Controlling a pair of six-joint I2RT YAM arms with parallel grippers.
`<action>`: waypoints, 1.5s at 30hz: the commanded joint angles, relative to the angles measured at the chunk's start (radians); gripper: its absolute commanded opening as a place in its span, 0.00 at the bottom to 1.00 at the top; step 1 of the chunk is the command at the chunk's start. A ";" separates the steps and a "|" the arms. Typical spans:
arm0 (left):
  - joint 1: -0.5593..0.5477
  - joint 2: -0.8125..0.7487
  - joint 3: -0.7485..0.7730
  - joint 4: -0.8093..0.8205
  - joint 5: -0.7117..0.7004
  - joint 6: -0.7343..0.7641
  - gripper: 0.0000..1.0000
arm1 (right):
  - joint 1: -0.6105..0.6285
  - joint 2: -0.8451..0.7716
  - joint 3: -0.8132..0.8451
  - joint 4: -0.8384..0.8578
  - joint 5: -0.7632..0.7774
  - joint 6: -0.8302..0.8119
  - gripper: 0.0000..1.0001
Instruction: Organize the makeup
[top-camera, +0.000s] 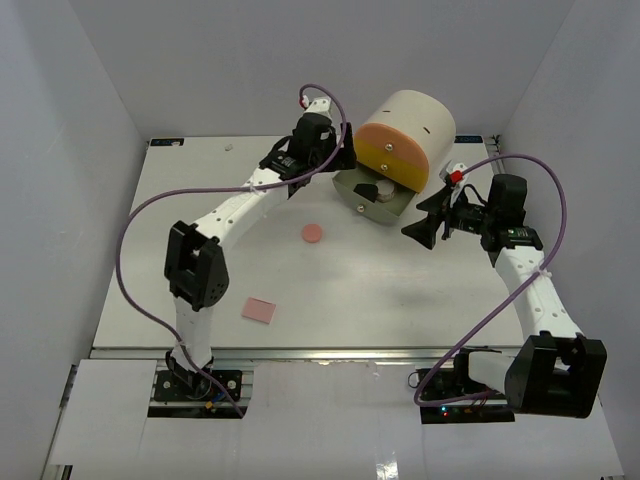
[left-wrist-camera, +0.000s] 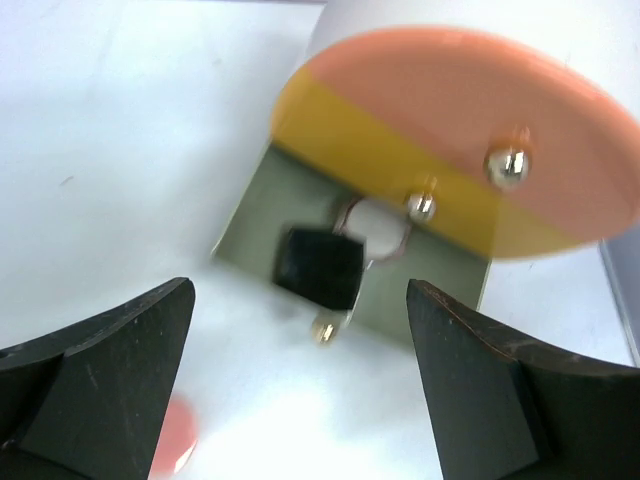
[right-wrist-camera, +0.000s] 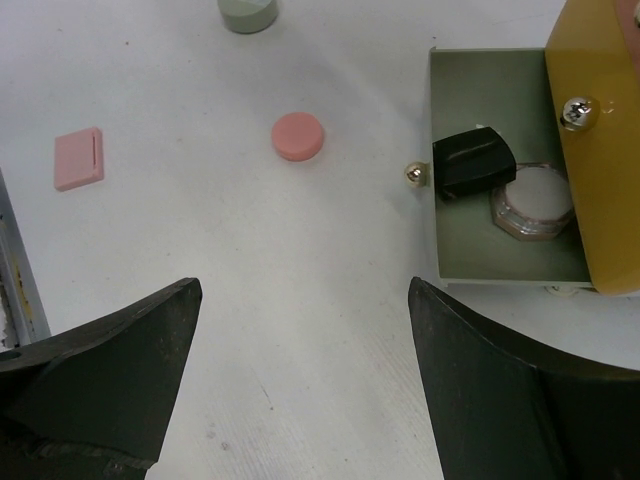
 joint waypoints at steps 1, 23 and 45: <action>0.033 -0.373 -0.395 0.029 -0.050 0.084 0.98 | 0.102 0.018 0.017 -0.057 0.013 -0.073 0.90; 0.100 -1.494 -1.298 -0.001 -0.137 0.064 0.98 | 0.802 0.849 0.632 -0.087 0.949 0.229 0.90; 0.100 -1.490 -1.295 0.001 -0.108 0.064 0.98 | 0.779 1.040 0.790 -0.131 0.995 0.200 0.69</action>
